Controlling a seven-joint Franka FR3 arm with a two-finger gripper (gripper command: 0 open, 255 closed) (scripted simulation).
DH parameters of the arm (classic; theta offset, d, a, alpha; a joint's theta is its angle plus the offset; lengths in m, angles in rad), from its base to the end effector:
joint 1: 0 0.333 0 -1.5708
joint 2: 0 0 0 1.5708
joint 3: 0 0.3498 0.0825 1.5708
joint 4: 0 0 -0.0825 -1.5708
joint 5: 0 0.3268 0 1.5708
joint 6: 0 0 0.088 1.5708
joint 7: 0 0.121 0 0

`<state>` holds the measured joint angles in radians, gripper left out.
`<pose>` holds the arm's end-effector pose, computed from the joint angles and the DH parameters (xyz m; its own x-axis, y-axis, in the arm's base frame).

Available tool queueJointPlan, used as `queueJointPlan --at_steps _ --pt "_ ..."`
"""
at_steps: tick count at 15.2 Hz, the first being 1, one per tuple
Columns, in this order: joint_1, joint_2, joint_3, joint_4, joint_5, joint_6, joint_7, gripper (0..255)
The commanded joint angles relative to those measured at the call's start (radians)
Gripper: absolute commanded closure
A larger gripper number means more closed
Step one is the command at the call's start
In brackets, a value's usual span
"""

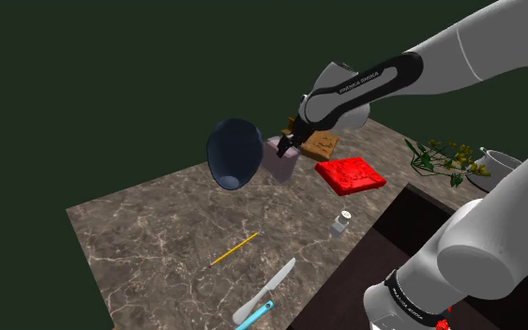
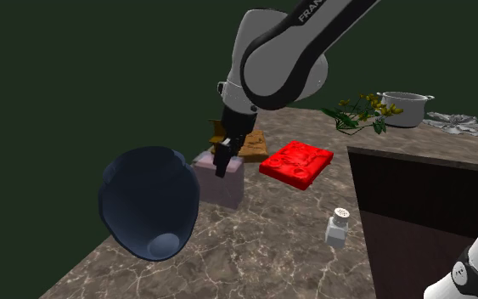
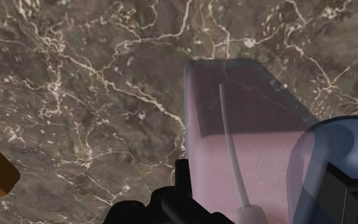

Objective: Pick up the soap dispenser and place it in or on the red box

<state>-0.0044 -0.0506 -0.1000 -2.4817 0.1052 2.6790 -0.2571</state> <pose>0.4525 -0.0503 0.3967 0.9658 0.0605 0.2522 0.0651 -0.9978 -0.0097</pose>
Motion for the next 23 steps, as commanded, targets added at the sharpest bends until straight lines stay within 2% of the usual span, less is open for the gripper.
queueJointPlan --at_steps 1,14,23 --pt "-0.001 -0.021 0.001 0.009 -0.010 -0.029 0.011 255" --pt "-0.009 -0.129 0.006 0.075 -0.047 -0.202 0.044 255" --pt "-0.095 -0.204 -0.151 0.006 -0.030 -0.222 -0.210 255"
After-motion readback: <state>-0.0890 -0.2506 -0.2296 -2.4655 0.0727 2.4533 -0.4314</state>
